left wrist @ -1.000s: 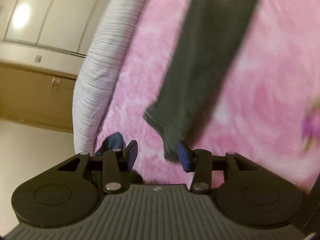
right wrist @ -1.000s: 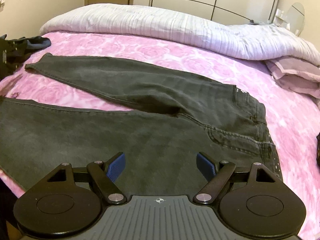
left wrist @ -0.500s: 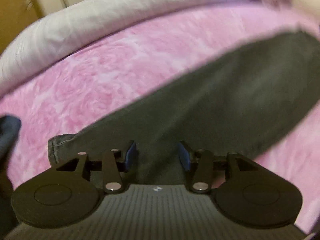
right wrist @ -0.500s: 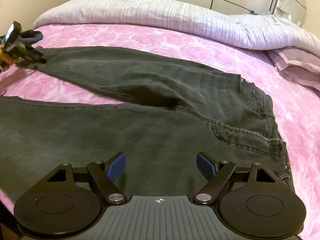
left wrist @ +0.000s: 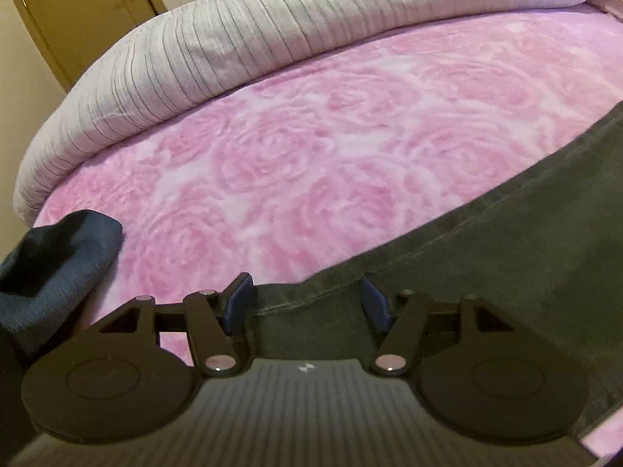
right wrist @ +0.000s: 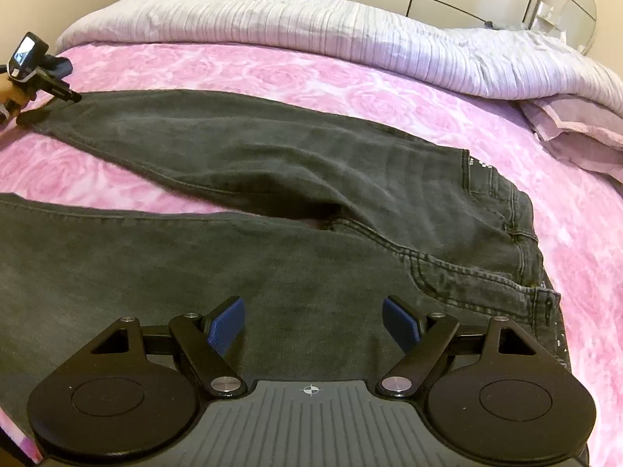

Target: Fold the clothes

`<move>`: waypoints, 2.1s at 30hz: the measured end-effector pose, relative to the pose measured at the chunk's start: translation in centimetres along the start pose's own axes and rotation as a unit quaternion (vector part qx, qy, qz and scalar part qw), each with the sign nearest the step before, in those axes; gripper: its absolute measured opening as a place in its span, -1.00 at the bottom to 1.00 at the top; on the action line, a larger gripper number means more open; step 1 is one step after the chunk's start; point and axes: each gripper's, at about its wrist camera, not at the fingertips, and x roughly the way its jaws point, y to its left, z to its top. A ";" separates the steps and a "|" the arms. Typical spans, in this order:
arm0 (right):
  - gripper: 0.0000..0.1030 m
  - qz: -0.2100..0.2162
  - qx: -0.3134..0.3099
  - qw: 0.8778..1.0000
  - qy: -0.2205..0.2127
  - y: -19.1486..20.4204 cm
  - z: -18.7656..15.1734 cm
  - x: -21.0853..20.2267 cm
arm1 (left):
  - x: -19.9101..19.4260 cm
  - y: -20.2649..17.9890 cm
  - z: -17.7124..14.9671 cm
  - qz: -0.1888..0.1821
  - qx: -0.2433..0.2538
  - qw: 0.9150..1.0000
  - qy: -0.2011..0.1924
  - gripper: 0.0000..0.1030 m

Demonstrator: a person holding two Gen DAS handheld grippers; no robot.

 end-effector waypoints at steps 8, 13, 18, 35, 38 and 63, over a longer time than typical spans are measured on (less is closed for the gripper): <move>0.57 0.036 0.003 0.999 -0.026 -0.1 3.3 0.9 | -3.0 -1.1 0.2 0.009 -0.014 1.000 0.017 -0.22; 0.57 0.077 0.045 0.995 -0.038 -1.4 7.8 4.2 | -7.0 -3.5 -0.1 -0.050 -0.007 0.999 0.000 -0.19; 0.17 0.140 0.128 0.981 0.049 -1.8 11.0 12.2 | -7.1 -6.1 -1.0 -0.072 0.016 0.997 0.018 -0.15; 0.49 0.071 0.187 0.980 0.003 -6.0 0.2 -4.9 | -23.1 -13.5 -8.0 -0.137 0.053 0.988 -0.052 0.43; 0.52 0.065 0.217 0.974 0.011 -6.8 -2.6 -9.4 | -27.5 -13.8 -11.0 -0.137 0.020 0.989 -0.056 0.64; 0.58 0.016 0.149 0.988 0.046 -1.8 -10.9 -17.3 | -40.9 -11.3 -25.5 -0.040 -0.200 0.978 -0.035 0.74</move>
